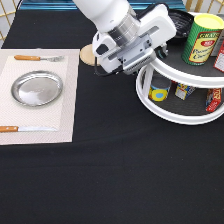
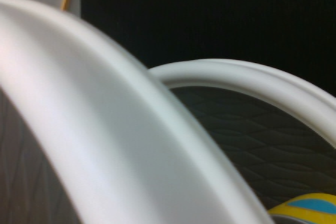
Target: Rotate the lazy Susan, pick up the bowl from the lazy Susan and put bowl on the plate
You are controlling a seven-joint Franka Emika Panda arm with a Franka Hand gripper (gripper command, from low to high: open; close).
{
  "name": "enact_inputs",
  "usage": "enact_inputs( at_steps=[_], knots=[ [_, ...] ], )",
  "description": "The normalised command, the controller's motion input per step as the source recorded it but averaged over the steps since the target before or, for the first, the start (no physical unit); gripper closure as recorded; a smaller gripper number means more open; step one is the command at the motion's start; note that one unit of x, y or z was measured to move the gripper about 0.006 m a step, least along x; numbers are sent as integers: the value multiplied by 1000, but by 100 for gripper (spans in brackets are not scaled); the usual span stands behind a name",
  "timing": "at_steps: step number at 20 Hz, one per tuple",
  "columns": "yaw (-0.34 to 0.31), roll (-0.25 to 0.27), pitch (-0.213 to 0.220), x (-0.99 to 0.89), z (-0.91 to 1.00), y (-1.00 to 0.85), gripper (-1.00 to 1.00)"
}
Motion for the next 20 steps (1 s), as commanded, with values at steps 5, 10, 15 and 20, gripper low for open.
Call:
enact_inputs(
  at_steps=[5,10,15,20],
  knots=[
    [21,-6,-8,-18,708,-259,-100],
    [5,-63,-121,-478,953,-55,-100],
    [0,-114,-164,-889,813,57,-100],
    [0,-107,-102,-986,495,163,-100]
  ],
)
